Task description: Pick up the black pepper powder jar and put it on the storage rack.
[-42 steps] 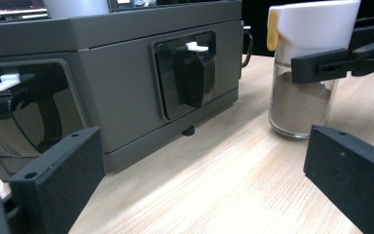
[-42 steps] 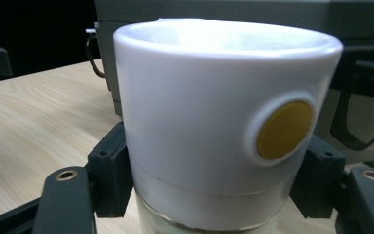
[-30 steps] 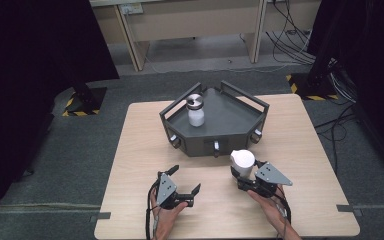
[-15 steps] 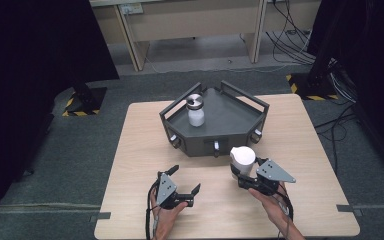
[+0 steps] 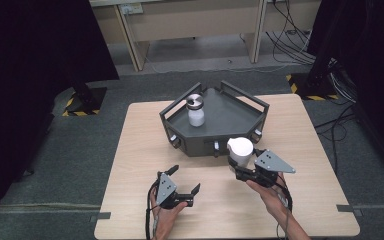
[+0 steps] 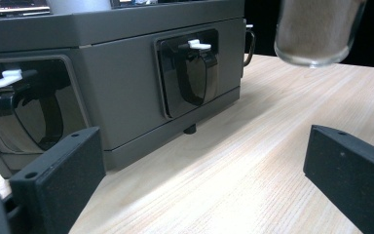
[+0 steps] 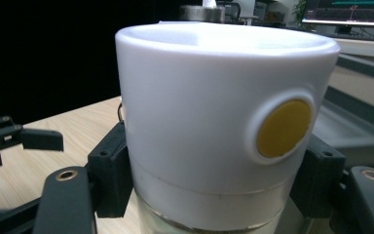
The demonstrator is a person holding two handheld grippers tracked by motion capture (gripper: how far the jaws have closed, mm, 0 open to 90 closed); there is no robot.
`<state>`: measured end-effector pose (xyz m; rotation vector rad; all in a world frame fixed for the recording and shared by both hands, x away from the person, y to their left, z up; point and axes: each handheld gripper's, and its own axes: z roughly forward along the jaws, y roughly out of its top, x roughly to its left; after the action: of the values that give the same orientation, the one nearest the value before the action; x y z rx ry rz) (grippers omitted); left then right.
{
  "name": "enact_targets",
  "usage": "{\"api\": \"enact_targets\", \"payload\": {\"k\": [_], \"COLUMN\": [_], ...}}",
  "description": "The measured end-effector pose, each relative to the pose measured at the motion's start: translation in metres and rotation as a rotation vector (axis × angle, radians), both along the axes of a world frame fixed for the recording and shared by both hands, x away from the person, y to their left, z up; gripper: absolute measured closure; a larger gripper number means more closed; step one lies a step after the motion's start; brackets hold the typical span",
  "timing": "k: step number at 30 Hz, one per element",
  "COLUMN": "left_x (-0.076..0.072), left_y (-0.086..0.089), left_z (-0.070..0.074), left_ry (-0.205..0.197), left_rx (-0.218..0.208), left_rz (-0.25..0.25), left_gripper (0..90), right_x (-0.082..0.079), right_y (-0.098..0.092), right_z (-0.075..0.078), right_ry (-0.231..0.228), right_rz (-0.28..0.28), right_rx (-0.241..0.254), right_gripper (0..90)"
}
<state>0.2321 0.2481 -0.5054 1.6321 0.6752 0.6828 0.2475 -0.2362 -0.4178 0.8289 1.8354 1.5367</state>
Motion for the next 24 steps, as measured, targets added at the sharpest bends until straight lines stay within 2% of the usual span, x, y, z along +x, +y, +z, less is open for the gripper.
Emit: {"api": "enact_targets", "payload": {"k": [7,18,24], "left_x": [0.000,0.000,0.000], "left_y": [0.000,0.001,0.001], "left_z": [0.000,0.000,0.000], "left_ry": [0.001,0.002,0.001], "left_rx": [0.000,-0.004,-0.005], "left_rz": [0.002,0.001,0.001], "left_gripper": [1.3,1.3,1.3], "right_x": [0.008,0.030,0.043], "right_y": [0.005,0.014,0.022], "right_z": [0.019,0.049,0.063], "right_ry": [-0.008,0.010,0.015], "right_rz": [0.012,0.007,-0.003], "right_rx": [0.010,0.023,0.016], "right_gripper": [30.4,30.4,30.4]}}
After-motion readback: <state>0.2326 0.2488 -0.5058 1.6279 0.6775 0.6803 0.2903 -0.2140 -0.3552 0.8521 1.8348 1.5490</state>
